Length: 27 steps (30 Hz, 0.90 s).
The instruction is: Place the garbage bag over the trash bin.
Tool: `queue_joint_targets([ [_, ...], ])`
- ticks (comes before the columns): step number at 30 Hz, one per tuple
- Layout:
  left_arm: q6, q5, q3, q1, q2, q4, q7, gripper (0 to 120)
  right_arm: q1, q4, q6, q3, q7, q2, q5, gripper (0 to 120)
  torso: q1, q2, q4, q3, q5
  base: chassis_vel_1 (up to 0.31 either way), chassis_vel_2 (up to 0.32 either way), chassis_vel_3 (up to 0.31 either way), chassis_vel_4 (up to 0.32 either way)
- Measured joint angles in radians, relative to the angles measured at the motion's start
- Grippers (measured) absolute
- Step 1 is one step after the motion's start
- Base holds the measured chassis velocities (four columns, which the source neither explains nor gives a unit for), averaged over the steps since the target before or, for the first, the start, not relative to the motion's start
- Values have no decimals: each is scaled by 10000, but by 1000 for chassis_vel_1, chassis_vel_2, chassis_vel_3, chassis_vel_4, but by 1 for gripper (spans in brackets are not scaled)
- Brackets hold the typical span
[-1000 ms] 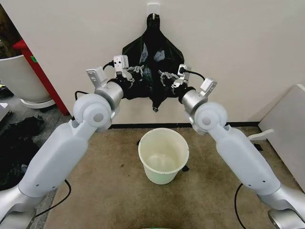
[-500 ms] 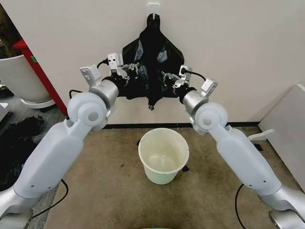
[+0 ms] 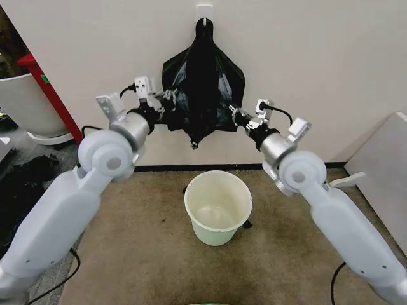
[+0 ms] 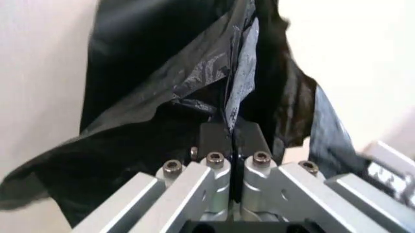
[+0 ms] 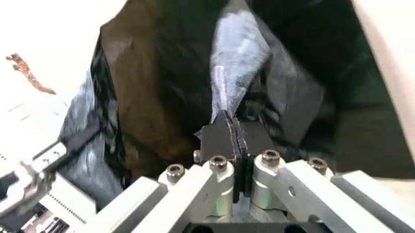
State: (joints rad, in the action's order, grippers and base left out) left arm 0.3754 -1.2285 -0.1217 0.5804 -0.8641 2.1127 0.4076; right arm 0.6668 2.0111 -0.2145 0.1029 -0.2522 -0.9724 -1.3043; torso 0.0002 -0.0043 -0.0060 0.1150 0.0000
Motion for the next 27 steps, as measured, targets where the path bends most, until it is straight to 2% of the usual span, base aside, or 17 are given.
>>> queue_joint_targets([
  [8, 0, -118, -236, 1770, 481, 1231, -53, 0, 1156, 842, -35, 731, -45, 365, -330, 0, -1, 0, 2, -1, 2, 0, 0, 0, 0],
  [11, -15, -342, -284, 2009, 626, 1545, -121, 0, 1435, 1311, -113, 1088, -116, 637, -677, 0, -1, 0, 2, -1, 1, 0, 0, 0, 0],
  [17, -126, -1423, -358, 2215, 1019, 2563, -262, 0, 2365, 3206, -300, 1907, -645, 1840, -1793, 0, -1, 0, 0, -1, 1, 0, 0, 0, 0],
  [23, -87, -2637, -295, 2256, 1296, 3195, -37, 0, 3128, 4172, -461, 2637, -1441, 2397, -2753, 0, 0, 0, 0, 0, 1, 0, 0, 0, 0],
  [27, -74, -3252, -415, 2493, 1598, 3488, 245, 0, 3725, 4381, -578, 3217, -1683, 2468, -3279, 0, -1, 1, 0, -1, 2, 0, 0, 0, 0],
])
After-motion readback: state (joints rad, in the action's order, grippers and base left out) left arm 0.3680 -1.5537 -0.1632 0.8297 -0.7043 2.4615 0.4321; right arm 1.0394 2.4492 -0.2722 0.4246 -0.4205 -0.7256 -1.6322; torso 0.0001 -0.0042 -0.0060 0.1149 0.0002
